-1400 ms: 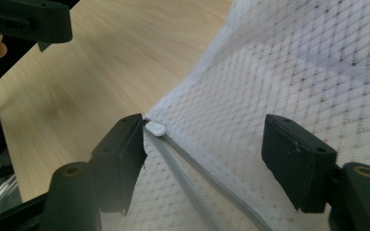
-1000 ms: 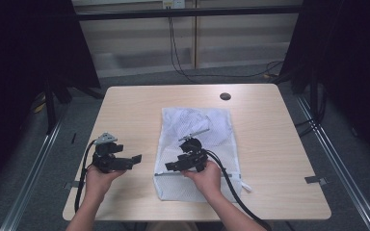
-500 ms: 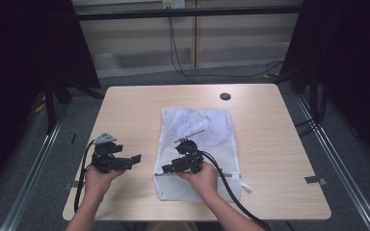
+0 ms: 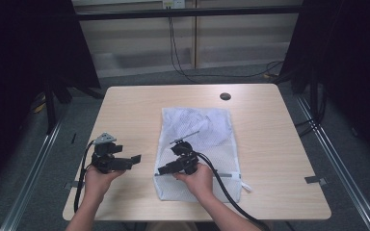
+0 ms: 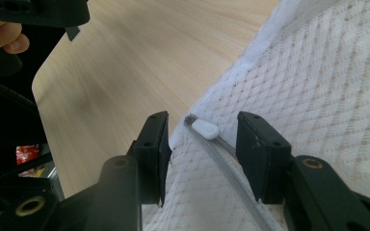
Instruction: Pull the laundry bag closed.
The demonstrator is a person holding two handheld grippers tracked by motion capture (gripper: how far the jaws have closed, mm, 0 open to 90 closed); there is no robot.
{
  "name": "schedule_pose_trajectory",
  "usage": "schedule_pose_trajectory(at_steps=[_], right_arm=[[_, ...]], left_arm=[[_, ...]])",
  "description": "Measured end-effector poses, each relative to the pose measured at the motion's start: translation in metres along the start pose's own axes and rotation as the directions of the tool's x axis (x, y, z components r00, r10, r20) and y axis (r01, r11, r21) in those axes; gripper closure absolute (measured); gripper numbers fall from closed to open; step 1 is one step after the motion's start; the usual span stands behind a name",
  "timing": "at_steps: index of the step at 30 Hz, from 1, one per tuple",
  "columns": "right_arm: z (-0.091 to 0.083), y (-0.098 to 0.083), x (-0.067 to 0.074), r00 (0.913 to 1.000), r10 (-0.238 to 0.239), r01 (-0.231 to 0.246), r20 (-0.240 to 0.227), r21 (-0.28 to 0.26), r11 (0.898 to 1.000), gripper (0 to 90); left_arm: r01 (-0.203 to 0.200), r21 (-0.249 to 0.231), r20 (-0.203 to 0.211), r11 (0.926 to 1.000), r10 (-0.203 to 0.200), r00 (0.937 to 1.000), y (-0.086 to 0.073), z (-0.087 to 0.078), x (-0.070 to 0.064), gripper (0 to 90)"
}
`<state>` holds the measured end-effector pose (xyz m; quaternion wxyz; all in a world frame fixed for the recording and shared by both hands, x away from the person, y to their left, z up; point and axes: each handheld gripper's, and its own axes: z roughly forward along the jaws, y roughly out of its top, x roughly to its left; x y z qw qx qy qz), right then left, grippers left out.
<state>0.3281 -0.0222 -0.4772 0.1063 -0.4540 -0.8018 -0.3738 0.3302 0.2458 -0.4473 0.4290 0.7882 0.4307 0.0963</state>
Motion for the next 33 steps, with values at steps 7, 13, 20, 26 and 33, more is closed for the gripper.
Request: schedule_pose_trajectory(at_steps=[7,13,20,26,33], right_arm=[[0.006,0.002,-0.001,0.9999,0.015,-0.015,0.002,0.012,1.0,63.0],[0.012,0.002,-0.002,0.9996,0.029,-0.029,-0.002,0.024,0.999,66.8],[0.016,0.003,-0.003,0.9988,0.049,-0.049,-0.003,0.027,0.998,66.9],[0.019,0.004,-0.002,0.9976,0.064,-0.064,-0.026,0.028,0.998,69.0],[0.02,0.005,0.001,0.9974,0.058,-0.057,-0.044,0.024,0.998,73.4]], left_arm=[[0.003,-0.003,-0.003,1.0,-0.003,1.0,0.0,-0.001,0.001,7.0],[0.008,0.001,-0.004,1.0,-0.008,1.0,-0.001,-0.002,0.003,7.1],[0.011,-0.002,-0.006,0.9999,-0.011,0.9999,-0.001,-0.002,0.003,7.1],[0.008,0.001,-0.008,1.0,-0.008,0.9999,-0.001,-0.003,0.004,7.1],[0.019,-0.008,-0.011,0.9998,-0.019,0.9998,-0.001,-0.004,0.005,7.1]])
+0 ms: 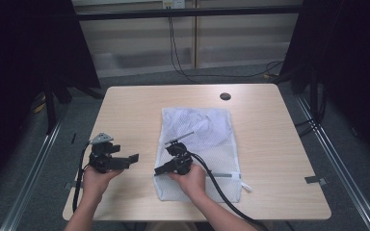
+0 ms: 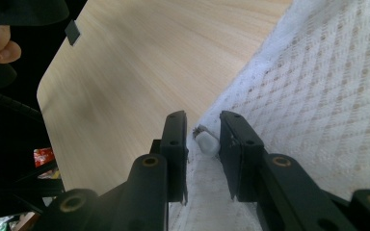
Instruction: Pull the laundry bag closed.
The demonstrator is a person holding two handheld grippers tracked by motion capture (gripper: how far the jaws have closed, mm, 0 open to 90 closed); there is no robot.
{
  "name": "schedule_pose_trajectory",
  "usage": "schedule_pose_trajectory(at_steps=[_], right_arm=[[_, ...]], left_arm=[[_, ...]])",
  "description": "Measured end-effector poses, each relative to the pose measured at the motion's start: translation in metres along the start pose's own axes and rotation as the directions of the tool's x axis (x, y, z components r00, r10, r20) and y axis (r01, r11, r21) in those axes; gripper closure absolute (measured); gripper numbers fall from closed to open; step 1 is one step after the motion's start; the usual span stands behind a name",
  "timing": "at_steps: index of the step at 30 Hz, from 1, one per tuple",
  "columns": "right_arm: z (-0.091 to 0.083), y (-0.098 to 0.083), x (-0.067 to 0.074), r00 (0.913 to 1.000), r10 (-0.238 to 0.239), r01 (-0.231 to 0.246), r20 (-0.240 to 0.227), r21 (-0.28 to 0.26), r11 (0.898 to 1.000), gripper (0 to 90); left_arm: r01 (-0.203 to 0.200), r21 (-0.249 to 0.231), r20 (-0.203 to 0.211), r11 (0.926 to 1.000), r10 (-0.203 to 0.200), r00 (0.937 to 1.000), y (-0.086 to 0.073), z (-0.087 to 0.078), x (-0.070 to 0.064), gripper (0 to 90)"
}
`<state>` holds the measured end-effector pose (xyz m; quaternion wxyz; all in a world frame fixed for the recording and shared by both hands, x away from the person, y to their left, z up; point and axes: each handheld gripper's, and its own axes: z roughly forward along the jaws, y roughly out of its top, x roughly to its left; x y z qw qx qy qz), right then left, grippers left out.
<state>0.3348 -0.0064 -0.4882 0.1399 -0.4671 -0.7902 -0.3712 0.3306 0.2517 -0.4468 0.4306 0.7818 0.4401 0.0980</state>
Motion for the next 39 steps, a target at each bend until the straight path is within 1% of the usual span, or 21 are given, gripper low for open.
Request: schedule_pose_trajectory(at_steps=[3,5,6,8,9,11,13,15,16,18,19,20,22,26,27,28,30,33,34,36,39], right_arm=[[0.001,0.0,0.002,1.0,0.006,-0.006,-0.006,0.002,1.0,74.2],[0.002,0.0,0.002,1.0,-0.003,0.003,-0.005,0.006,1.0,74.3],[0.002,0.0,0.003,1.0,0.004,-0.004,-0.005,0.012,1.0,74.3],[0.004,-0.001,0.002,1.0,-0.007,0.007,-0.004,0.011,1.0,75.5],[0.004,-0.001,0.003,1.0,0.005,-0.005,-0.002,0.013,1.0,76.1],[0.006,-0.001,0.002,1.0,0.0,0.0,0.0,0.02,1.0,77.1],[0.007,-0.001,0.002,1.0,0.003,-0.003,-0.003,0.021,1.0,77.5],[0.009,-0.001,0.001,1.0,-0.009,0.008,0.004,0.021,1.0,79.1],[0.009,-0.001,0.0,1.0,-0.002,0.002,0.007,0.032,0.999,80.1],[0.009,-0.001,-0.001,1.0,0.003,-0.003,0.004,0.033,0.999,82.9],[0.01,-0.001,-0.001,1.0,0.002,-0.002,0.0,0.031,1.0,83.5],[0.01,0.0,-0.001,0.9998,0.014,-0.014,-0.01,0.04,0.999,84.2],[0.01,0.0,-0.004,0.9995,0.024,-0.023,-0.02,0.036,0.999,85.9],[0.008,0.001,-0.005,0.9982,0.044,-0.042,-0.041,0.045,0.998,86.5],[0.007,0.001,-0.006,0.9982,0.044,-0.043,-0.041,0.042,0.998,86.6],[0.006,0.002,-0.005,0.9968,0.06,-0.059,-0.052,0.032,0.998,86.6],[0.003,0.003,-0.006,0.9961,0.065,-0.063,-0.06,0.028,0.998,86.7],[0.0,0.003,-0.007,0.9962,0.058,-0.056,-0.065,0.026,0.998,86.7],[-0.002,0.003,-0.007,0.9943,0.076,-0.074,-0.075,0.021,0.997,86.8],[-0.005,0.003,-0.009,0.9937,0.076,-0.076,-0.082,0.012,0.997,86.7],[-0.008,0.004,-0.01,0.9921,0.082,-0.082,-0.094,0.011,0.997,86.7]], left_arm=[[0.0,0.003,-0.004,1.0,0.0,1.0,0.0,0.0,0.0,7.2],[0.001,0.004,-0.005,1.0,-0.001,1.0,0.0,0.0,0.0,7.2],[0.002,0.003,-0.002,1.0,-0.002,1.0,0.0,0.0,0.0,7.2],[0.0,0.004,-0.005,1.0,0.0,1.0,0.0,0.0,0.0,7.1],[0.0,0.004,-0.006,1.0,0.0,1.0,0.0,0.0,0.0,7.2],[-0.008,0.013,-0.005,0.9999,0.008,1.0,0.0,0.0,0.0,7.2],[-0.004,0.009,-0.003,0.9999,0.004,1.0,0.0,0.001,0.0,7.1],[-0.002,0.008,-0.002,1.0,0.002,1.0,0.0,0.001,0.0,7.2],[-0.002,0.008,-0.002,1.0,0.002,1.0,0.0,0.001,0.0,7.2],[-0.006,0.014,0.0,0.9999,0.006,1.0,0.0,0.0,0.0,7.2],[0.0,0.009,0.001,1.0,0.0,1.0,0.0,0.0,0.0,7.2],[-0.001,0.009,0.001,1.0,0.001,1.0,0.0,0.0,0.0,7.2],[0.002,0.012,0.002,0.9999,-0.002,1.0,-0.001,0.0,0.001,7.2],[0.005,0.01,0.01,0.9999,-0.005,0.9999,-0.001,0.0,0.0,7.6],[0.007,0.01,0.011,0.9999,-0.007,0.9999,-0.001,0.0,-0.001,7.6],[0.004,0.012,0.013,0.9999,-0.004,0.9999,-0.001,0.0,-0.001,7.7],[0.004,0.014,0.015,0.9999,-0.004,0.9999,-0.001,0.001,-0.002,7.7],[0.002,0.016,0.022,0.9999,-0.002,0.9997,-0.001,0.001,-0.002,8.1],[-0.001,0.019,0.022,0.9998,0.0,0.9997,-0.002,0.001,-0.003,8.2],[-0.001,0.02,0.033,0.9998,0.0,0.9995,-0.002,0.002,-0.004,8.2],[-0.013,0.025,0.06,0.9996,0.011,0.9981,-0.002,0.004,-0.005,8.2]])
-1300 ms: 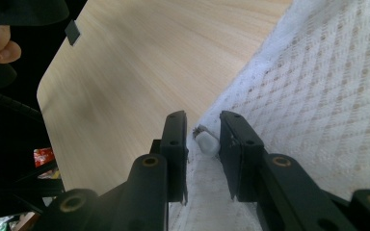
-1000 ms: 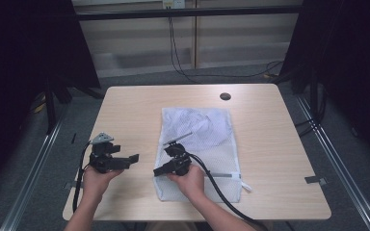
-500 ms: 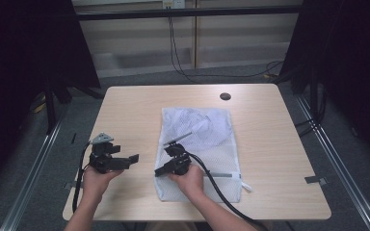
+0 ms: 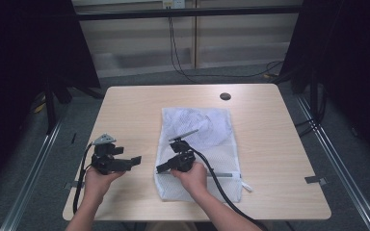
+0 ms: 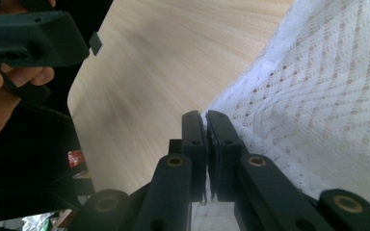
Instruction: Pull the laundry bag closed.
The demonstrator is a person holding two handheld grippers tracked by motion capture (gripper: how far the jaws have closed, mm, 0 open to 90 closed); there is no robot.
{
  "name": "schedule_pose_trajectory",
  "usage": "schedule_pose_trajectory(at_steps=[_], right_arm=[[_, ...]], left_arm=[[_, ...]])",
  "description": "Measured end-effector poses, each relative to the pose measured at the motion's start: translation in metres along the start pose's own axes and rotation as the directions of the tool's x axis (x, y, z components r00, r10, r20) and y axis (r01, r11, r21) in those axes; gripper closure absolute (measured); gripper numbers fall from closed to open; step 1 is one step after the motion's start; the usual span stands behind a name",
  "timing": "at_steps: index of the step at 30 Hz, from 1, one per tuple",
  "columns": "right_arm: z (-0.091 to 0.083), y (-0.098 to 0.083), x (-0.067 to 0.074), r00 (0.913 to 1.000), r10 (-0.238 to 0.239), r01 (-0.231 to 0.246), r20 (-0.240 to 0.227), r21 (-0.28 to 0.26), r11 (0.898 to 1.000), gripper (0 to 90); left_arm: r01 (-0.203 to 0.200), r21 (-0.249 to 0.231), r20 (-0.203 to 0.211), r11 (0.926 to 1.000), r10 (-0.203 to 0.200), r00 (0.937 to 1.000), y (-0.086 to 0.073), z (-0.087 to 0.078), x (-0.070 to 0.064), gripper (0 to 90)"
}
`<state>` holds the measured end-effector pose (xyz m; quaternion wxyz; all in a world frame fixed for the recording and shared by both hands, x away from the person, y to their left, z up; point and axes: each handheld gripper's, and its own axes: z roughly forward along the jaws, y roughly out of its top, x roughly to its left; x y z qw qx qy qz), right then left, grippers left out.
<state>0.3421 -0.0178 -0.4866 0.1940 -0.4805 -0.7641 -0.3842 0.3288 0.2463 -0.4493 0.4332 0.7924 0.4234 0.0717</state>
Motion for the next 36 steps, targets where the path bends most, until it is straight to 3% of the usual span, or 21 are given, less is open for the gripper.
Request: schedule_pose_trajectory(at_steps=[15,19,23,36], right_arm=[[-0.015,0.001,0.0,0.9998,-0.019,0.019,0.0,-0.029,0.999,86.7],[-0.019,0.002,0.001,0.9999,-0.016,0.016,-0.001,-0.042,0.999,86.7],[-0.021,0.003,0.0,0.9998,-0.021,0.021,0.0,-0.047,0.999,86.7],[-0.028,0.005,0.001,0.9999,-0.014,0.014,0.003,-0.067,0.998,86.7]], left_arm=[[0.014,0.022,0.081,0.9997,-0.015,0.9966,0.0,0.008,-0.009,7.5],[0.029,0.036,0.124,0.999,-0.033,0.9917,0.0,0.013,-0.014,7.2],[0.023,0.055,0.138,0.9982,-0.03,0.99,0.0,0.017,-0.019,7.2],[0.039,0.097,0.211,0.9946,-0.059,0.9758,-0.002,0.027,-0.027,8.4]])
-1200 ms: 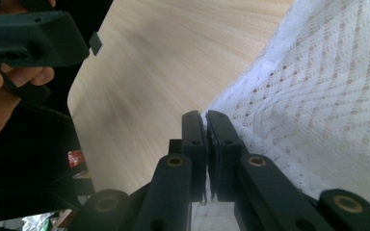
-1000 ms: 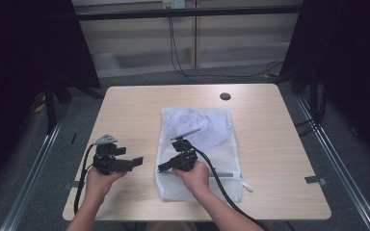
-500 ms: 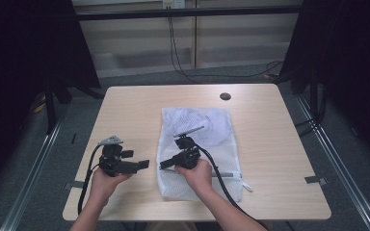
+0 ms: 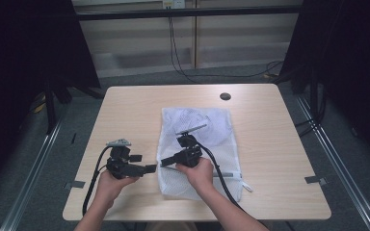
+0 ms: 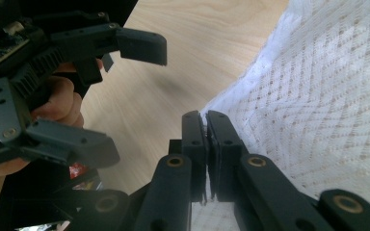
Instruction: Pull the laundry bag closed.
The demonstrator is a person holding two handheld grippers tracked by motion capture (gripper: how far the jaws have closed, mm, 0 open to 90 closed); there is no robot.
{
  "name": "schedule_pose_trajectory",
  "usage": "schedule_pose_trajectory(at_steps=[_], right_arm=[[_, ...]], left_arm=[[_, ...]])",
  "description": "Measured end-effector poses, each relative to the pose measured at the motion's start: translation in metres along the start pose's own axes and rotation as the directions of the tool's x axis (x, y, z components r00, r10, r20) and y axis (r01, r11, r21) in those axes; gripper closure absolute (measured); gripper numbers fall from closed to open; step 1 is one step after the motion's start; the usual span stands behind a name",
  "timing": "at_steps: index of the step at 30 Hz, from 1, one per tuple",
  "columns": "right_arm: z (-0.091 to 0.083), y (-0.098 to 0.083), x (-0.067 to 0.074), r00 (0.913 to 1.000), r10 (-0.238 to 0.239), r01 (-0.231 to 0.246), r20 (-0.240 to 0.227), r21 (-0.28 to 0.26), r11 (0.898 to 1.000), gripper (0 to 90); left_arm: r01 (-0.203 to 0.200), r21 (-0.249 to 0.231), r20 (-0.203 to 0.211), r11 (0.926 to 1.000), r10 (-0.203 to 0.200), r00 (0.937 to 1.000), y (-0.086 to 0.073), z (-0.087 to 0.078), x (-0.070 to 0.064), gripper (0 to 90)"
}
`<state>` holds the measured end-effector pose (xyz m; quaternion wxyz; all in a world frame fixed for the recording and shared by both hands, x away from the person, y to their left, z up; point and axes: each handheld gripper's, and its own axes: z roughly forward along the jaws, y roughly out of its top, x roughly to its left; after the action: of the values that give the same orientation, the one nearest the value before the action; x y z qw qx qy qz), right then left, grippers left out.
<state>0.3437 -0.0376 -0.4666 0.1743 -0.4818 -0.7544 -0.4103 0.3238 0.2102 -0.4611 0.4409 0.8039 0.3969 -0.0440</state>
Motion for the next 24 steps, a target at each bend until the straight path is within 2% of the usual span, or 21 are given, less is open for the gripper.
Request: schedule_pose_trajectory(at_steps=[7,10,11,13,21,23,24], right_arm=[[-0.001,0.001,0.001,1.0,0.002,-0.002,-0.009,-0.012,1.0,86.7],[-0.002,0.001,0.001,0.9999,0.004,-0.004,-0.013,-0.017,1.0,86.7],[-0.002,0.001,0.001,0.9999,0.003,-0.004,-0.014,-0.017,1.0,86.7],[-0.002,0.0,0.002,0.9999,0.003,-0.004,-0.012,-0.017,1.0,86.7],[-0.005,0.002,0.003,0.9998,0.01,-0.01,-0.017,-0.026,1.0,86.7],[-0.005,0.002,0.003,0.9998,0.004,-0.004,-0.02,-0.028,1.0,86.7],[-0.005,0.002,0.003,0.9998,0.004,-0.005,-0.021,-0.027,1.0,86.7]], left_arm=[[0.025,0.014,0.044,0.9996,-0.026,0.9987,-0.002,0.006,-0.001,11.3],[0.023,0.026,0.055,0.9994,-0.024,0.9982,-0.003,0.009,-0.002,13.6],[0.008,0.036,0.06,0.9993,-0.01,0.9982,-0.003,0.01,-0.001,14.3],[0.027,0.036,0.072,0.999,-0.03,0.9969,-0.004,0.012,-0.003,15.4],[-0.004,0.067,0.082,0.9977,-0.001,0.9966,-0.005,0.021,-0.006,20.4],[-0.005,0.082,0.08,0.9966,-0.001,0.9968,-0.005,0.023,-0.009,23.9],[-0.022,0.09,0.081,0.9957,0.015,0.9966,-0.005,0.023,-0.009,27.4]])
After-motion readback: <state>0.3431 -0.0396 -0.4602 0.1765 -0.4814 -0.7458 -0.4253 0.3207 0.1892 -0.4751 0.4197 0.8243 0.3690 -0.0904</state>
